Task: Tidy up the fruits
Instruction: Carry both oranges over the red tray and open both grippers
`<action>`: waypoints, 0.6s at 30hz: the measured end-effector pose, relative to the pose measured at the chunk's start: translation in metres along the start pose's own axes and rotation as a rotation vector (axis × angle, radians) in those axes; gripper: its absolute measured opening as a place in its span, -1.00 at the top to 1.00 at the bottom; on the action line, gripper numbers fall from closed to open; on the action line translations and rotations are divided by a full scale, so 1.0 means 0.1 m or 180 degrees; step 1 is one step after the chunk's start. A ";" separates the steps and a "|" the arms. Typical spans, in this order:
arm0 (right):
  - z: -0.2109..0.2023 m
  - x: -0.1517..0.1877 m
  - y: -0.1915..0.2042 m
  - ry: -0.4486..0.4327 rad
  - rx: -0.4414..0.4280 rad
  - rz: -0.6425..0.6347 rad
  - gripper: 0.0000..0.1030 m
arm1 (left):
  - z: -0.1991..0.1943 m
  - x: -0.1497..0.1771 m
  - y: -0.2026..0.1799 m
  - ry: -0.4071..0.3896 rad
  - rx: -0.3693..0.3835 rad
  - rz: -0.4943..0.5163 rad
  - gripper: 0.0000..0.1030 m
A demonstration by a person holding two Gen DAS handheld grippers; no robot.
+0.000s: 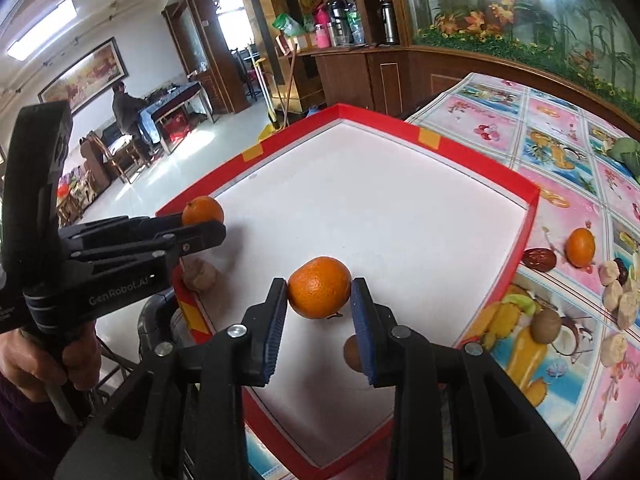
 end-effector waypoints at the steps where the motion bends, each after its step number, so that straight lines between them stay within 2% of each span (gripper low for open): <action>1: 0.02 0.02 0.01 0.0023 0.0011 -0.0029 0.32 | 0.01 0.01 0.03 0.0015 -0.0013 -0.0008 0.36; 7: 0.06 0.08 0.00 0.0144 0.0039 -0.0054 0.31 | 0.03 0.03 0.06 0.0070 -0.0065 0.0026 0.31; 9: 0.04 0.08 -0.02 0.0161 0.0037 -0.0048 0.30 | 0.01 0.04 0.07 0.0073 -0.0115 0.0057 0.06; 14: -0.21 -0.02 -0.13 -0.0028 -0.0014 0.0057 0.03 | -0.08 -0.02 0.12 -0.0021 -0.0216 0.0121 -0.16; 18: -0.46 -0.03 -0.40 -0.0128 0.0044 0.0299 -0.10 | -0.10 0.02 0.17 -0.0013 -0.0273 0.0156 -0.20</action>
Point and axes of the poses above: each gripper's, at about its wrist camera, not at the fingertips, and z roughly the way its jaws point, y to its left, x to its underside, the point moved 9 cm from there along z, roughly the way its jaws point, and after that the axes turned 10 degrees about -y, right-handed, at the moved point
